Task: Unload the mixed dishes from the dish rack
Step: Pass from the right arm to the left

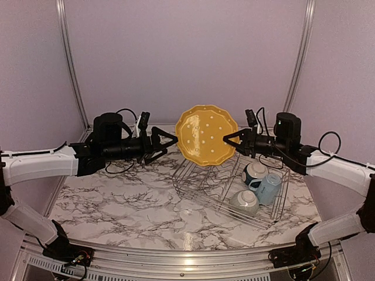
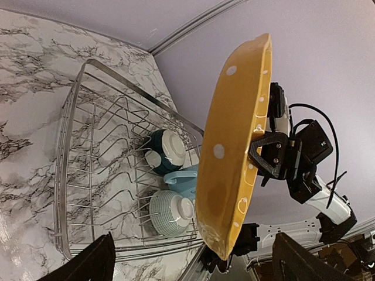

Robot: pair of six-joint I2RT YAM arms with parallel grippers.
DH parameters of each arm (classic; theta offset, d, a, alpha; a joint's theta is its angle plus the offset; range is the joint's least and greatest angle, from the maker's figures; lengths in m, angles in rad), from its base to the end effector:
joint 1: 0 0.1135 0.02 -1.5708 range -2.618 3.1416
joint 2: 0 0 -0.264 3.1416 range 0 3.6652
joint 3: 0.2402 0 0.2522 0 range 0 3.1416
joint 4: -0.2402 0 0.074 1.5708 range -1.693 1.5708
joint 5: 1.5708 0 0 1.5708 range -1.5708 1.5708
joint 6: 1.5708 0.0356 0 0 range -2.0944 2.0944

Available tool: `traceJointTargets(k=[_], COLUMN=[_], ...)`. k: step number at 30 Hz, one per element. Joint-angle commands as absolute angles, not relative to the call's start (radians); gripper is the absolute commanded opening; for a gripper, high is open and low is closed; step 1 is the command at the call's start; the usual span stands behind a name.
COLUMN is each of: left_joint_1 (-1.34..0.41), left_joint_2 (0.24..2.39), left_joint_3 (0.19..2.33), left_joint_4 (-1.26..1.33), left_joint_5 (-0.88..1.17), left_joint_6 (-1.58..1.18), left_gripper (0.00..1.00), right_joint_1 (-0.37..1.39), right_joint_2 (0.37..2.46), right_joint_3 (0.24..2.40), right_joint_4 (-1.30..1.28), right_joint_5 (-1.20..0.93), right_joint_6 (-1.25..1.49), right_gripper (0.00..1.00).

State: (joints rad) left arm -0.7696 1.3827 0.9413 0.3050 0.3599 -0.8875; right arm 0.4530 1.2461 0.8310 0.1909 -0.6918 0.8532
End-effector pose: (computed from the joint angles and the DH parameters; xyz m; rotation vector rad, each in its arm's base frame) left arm 0.2240 -0.2345 0.3078 0.1922 1.9468 -1.4794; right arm 0.2445 0.1443 0.2973 -0.1615 2.0200 1.5014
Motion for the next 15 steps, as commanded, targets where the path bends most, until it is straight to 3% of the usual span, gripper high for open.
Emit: traceJointTargets(k=[1, 7, 12, 15], left_joint_1=[-0.806, -0.86, -0.871, -0.871], left_joint_2=[1.437, 1.493, 1.499, 1.485], left_joint_3=[0.952, 0.993, 0.973, 0.949], left_joint_4=[0.407, 0.423, 0.48, 0.508], left_joint_5=[0.407, 0.401, 0.39, 0.365], left_joint_6=[-0.942, -0.946, -0.98, -0.99], left_gripper=[0.94, 0.81, 0.62, 0.56], right_joint_1=[0.483, 0.501, 0.508, 0.51], right_joint_2=[1.226, 1.23, 1.231, 1.23], right_joint_3=[0.864, 0.867, 0.87, 0.867], right_joint_4=[0.417, 0.407, 0.396, 0.395], right_joint_5=[-0.731, -0.718, -0.714, -0.71], right_joint_6=[0.906, 0.894, 0.886, 0.887], right_gripper=[0.0, 0.0, 0.0, 0.0])
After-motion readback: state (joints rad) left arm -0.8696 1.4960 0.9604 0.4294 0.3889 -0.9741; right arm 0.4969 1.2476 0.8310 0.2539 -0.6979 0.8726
